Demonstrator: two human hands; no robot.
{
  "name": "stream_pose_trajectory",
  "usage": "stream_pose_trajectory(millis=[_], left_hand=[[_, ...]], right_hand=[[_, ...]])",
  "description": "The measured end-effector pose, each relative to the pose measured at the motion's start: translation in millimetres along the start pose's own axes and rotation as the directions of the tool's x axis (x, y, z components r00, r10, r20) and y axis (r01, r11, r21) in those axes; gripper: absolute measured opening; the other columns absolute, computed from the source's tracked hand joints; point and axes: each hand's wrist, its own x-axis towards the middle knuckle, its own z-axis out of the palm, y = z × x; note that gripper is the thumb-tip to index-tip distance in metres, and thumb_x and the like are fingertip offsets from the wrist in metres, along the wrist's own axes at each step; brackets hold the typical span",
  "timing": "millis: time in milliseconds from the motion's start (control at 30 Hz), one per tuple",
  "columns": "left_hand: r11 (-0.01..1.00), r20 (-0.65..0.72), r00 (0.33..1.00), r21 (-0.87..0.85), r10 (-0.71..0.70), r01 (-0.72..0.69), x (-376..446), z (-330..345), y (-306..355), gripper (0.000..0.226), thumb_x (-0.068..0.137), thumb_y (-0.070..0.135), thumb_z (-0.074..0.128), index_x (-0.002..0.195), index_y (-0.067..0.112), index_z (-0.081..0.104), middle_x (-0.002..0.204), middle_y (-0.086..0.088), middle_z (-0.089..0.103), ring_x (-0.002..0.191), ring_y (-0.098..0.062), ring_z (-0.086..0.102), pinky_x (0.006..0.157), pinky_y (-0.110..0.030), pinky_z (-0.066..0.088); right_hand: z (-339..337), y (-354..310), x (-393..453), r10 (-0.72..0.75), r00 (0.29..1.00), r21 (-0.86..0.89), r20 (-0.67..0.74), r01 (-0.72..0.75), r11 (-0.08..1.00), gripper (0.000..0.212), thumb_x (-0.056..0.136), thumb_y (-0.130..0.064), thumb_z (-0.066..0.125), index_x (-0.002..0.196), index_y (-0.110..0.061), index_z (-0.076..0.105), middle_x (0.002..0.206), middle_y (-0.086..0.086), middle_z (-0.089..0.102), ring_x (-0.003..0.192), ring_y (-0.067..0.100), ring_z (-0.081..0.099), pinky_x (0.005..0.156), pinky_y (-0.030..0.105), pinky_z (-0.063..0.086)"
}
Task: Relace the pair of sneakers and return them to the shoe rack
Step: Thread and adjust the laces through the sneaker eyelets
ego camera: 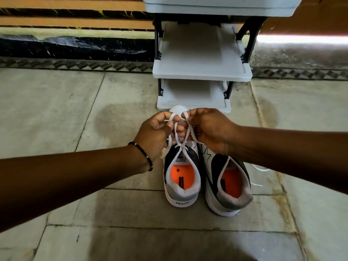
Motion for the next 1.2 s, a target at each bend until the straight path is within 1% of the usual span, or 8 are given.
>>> stream_pose_trajectory(millis=[167,400,567,667,867,967,1067,1200], left_hand=[[0.996,0.104,0.994,0.083,-0.022,0.013,-2.8,-1.7,-0.8,0.033,0.094,0.001,0.037,0.089,0.022,0.062,0.074,0.003,0.061,0.063,-0.004,0.062,0.063,-0.020,0.055],[0.993,0.055,0.994,0.079,-0.092,0.088,-4.2,-3.1,1.1,0.022,0.093,0.005,0.042,0.090,0.020,0.058,0.078,0.001,0.062,0.061,-0.003,0.064,0.053,-0.018,0.052],[0.994,0.009,0.996,0.060,-0.088,0.087,-2.8,-3.7,-0.3,0.027,0.091,-0.001,0.043,0.078,0.019,0.054,0.059,0.009,0.065,0.055,0.000,0.062,0.059,-0.023,0.047],[0.995,0.019,0.997,0.060,-0.076,0.074,-1.3,-5.6,-1.4,0.029,0.090,-0.005,0.041,0.074,0.017,0.052,0.051,0.010,0.065,0.051,0.000,0.060,0.063,-0.027,0.046],[0.989,0.142,0.985,0.120,-0.103,0.086,0.3,-7.7,-0.4,0.020,0.088,-0.004,0.048,0.089,0.014,0.041,0.054,0.005,0.070,0.049,-0.003,0.062,0.053,-0.017,0.052],[0.984,0.209,0.965,0.118,-0.158,0.135,2.1,-5.4,3.1,0.021,0.083,-0.004,0.055,0.099,0.008,0.049,0.056,0.001,0.071,0.054,-0.007,0.066,0.055,-0.016,0.055],[0.977,0.256,0.954,0.184,-0.157,0.111,5.7,-6.3,7.9,0.014,0.082,-0.003,0.057,0.089,0.008,0.062,0.063,0.000,0.071,0.057,-0.007,0.066,0.057,-0.016,0.054],[0.971,0.212,0.963,0.205,-0.165,0.122,8.0,-7.5,9.3,0.013,0.081,0.000,0.060,0.094,-0.003,0.064,0.070,-0.005,0.071,0.056,-0.008,0.065,0.058,-0.017,0.055]], right_hand=[[-0.2,0.8,-3.2,-0.029,0.999,-0.063,0.018,0.030,0.998,0.024,0.092,0.005,0.039,0.101,0.001,0.061,0.072,0.012,0.061,0.060,0.020,0.059,0.050,0.023,0.055],[1.4,1.8,-2.8,0.005,0.992,-0.156,0.126,0.015,0.988,0.020,0.085,0.006,0.047,0.095,-0.004,0.062,0.073,0.007,0.064,0.064,0.019,0.061,0.062,0.030,0.050],[-3.6,10.9,-1.2,-0.053,0.988,-0.224,0.144,0.085,0.971,0.035,0.080,0.014,0.052,0.112,0.002,0.058,0.085,0.012,0.065,0.066,0.013,0.065,0.060,0.024,0.052],[-4.8,14.8,-1.8,-0.115,0.984,-0.228,0.134,0.144,0.963,0.024,0.084,0.013,0.050,0.102,0.003,0.061,0.082,0.015,0.064,0.062,0.015,0.061,0.060,0.023,0.053],[-14.0,13.3,3.8,-0.124,0.992,-0.282,0.030,0.128,0.951,0.022,0.082,0.012,0.055,0.086,-0.009,0.051,0.066,0.009,0.058,0.050,0.014,0.059,0.047,0.021,0.050],[-18.3,14.0,2.6,-0.156,0.984,-0.369,0.087,0.178,0.912,0.018,0.080,0.011,0.059,0.081,-0.007,0.059,0.065,0.008,0.063,0.049,0.007,0.060,0.045,0.016,0.047],[-19.7,11.4,1.0,-0.231,0.965,-0.409,0.121,0.261,0.875,0.017,0.080,0.011,0.057,0.079,-0.004,0.065,0.063,0.004,0.067,0.050,0.003,0.060,0.048,0.013,0.046],[-18.0,4.1,-0.9,-0.260,0.946,-0.481,0.194,0.323,0.815,0.015,0.078,0.011,0.059,0.084,0.000,0.066,0.066,0.001,0.070,0.059,0.005,0.062,0.053,0.012,0.047]])
